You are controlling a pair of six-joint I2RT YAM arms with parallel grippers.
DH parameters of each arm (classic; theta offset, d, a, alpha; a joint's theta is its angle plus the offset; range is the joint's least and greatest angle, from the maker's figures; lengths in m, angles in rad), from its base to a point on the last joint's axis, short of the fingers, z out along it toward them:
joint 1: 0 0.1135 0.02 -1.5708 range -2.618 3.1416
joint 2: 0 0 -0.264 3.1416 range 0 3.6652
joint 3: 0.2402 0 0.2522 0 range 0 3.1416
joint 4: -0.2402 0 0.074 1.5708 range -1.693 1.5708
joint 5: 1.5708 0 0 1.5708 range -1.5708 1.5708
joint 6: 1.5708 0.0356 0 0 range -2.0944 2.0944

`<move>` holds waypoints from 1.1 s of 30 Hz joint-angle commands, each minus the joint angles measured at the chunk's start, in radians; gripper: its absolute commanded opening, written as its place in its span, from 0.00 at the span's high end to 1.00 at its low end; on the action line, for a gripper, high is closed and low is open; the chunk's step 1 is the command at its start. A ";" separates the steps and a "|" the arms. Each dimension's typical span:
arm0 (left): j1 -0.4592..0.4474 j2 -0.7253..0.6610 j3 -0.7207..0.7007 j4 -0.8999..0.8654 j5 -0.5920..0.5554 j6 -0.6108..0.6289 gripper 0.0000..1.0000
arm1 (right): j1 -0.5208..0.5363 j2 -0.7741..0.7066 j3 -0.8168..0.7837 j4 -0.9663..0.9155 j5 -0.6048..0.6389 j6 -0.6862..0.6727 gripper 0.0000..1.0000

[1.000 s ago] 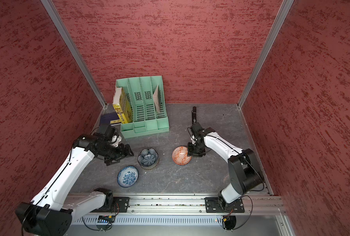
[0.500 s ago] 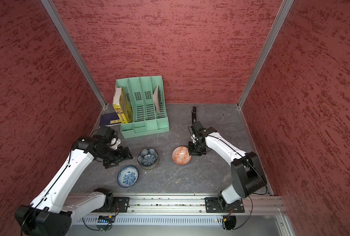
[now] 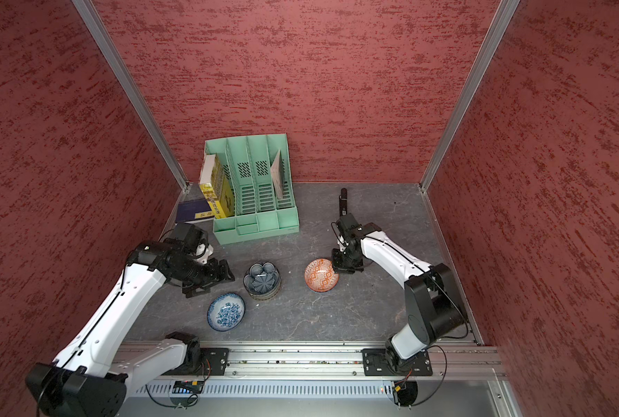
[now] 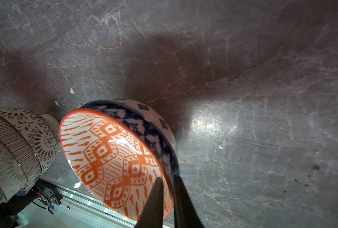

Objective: Stack the bowls
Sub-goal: Place the bowl on the bowl.

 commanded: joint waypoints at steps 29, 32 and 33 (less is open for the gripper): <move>0.009 -0.046 -0.055 -0.056 -0.043 -0.062 0.13 | -0.009 -0.015 0.039 -0.050 0.005 0.011 0.45; 0.009 -0.075 -0.079 -0.083 -0.059 -0.102 0.15 | -0.010 -0.055 0.070 -0.074 0.031 0.015 0.41; 0.009 -0.085 -0.087 -0.099 -0.074 -0.117 0.16 | -0.009 -0.071 0.079 -0.081 0.033 0.019 0.40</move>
